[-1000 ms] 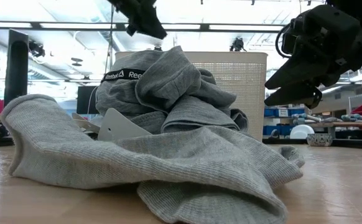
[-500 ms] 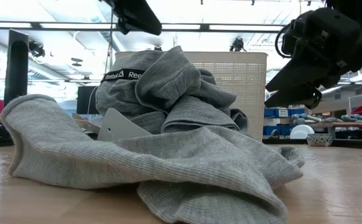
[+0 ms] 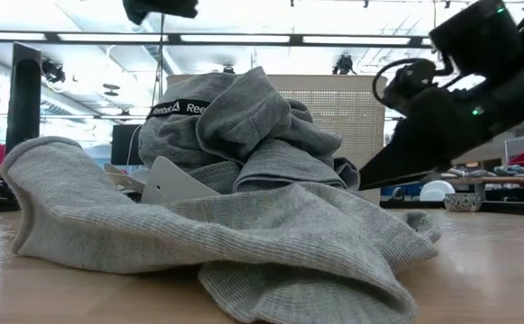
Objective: Sort clothes
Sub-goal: Put the gray shirt into the white bin
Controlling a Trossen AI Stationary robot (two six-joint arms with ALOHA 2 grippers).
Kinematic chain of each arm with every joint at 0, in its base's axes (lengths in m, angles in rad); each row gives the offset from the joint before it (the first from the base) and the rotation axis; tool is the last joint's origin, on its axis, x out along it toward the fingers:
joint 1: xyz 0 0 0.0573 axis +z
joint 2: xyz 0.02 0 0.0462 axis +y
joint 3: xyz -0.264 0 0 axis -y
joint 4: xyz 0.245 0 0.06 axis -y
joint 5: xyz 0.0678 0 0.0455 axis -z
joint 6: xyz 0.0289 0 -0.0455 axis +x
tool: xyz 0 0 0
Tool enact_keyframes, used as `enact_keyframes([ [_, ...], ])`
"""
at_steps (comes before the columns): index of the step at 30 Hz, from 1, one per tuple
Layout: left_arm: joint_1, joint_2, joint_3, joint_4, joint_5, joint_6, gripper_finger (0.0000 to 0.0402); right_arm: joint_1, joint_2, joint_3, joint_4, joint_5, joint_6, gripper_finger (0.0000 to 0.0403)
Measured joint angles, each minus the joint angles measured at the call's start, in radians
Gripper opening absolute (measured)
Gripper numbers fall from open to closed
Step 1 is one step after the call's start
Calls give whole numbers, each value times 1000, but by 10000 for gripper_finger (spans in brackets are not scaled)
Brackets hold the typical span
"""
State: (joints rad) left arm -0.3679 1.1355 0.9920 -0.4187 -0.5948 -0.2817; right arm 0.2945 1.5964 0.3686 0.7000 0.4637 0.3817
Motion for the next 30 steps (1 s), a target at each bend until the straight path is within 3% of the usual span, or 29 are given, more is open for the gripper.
enact_keyframes([
  [6,-117,-21,-84,11,-170,-112,117,-45,96,68,28,0,-154,230],
  [17,-209,-52,-267,6,-281,-385,117,-118,279,242,18,-159,-226,222],
  [20,-221,-55,-306,28,-301,-442,117,-118,294,278,-17,-180,-233,165],
  [24,-224,-58,-339,65,-304,-463,117,-118,251,300,-142,-181,-234,32],
  [30,-224,-58,-342,64,-307,-459,117,-118,47,320,-346,-170,-217,19],
])
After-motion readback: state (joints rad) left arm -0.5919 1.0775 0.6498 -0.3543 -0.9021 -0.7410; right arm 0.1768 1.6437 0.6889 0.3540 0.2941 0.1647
